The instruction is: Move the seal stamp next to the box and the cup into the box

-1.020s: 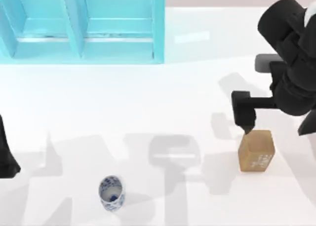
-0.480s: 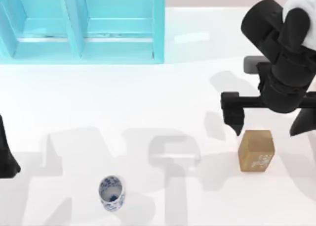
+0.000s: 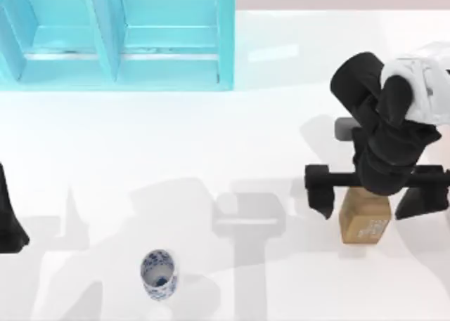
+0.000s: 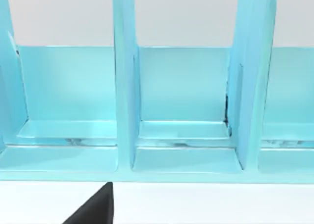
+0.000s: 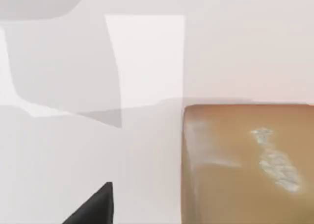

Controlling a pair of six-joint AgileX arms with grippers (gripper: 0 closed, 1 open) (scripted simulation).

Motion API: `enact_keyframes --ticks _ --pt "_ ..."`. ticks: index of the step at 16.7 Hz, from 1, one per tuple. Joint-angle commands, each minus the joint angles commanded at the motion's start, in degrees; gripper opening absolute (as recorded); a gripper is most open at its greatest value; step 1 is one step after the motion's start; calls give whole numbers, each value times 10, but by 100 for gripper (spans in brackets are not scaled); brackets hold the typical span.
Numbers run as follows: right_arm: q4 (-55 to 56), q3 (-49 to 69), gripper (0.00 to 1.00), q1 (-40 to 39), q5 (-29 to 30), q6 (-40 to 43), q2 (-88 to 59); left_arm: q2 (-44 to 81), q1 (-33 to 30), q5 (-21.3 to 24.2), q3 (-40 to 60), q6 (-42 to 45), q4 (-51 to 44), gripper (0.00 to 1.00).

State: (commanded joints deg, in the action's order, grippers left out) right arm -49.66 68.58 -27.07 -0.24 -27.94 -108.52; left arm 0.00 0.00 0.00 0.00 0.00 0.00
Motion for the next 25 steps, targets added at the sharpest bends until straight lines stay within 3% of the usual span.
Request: enact_keyframes --ticks 5,18,25 --pt "14 -11 100 -1 0 -1 -6 0 0 0 0 0 0 100" --pt "14 -11 2 -1 0 -1 -6 0 0 0 0 0 0 100" --pt "14 -11 0 -1 0 -1 -6 0 0 0 0 0 0 100"
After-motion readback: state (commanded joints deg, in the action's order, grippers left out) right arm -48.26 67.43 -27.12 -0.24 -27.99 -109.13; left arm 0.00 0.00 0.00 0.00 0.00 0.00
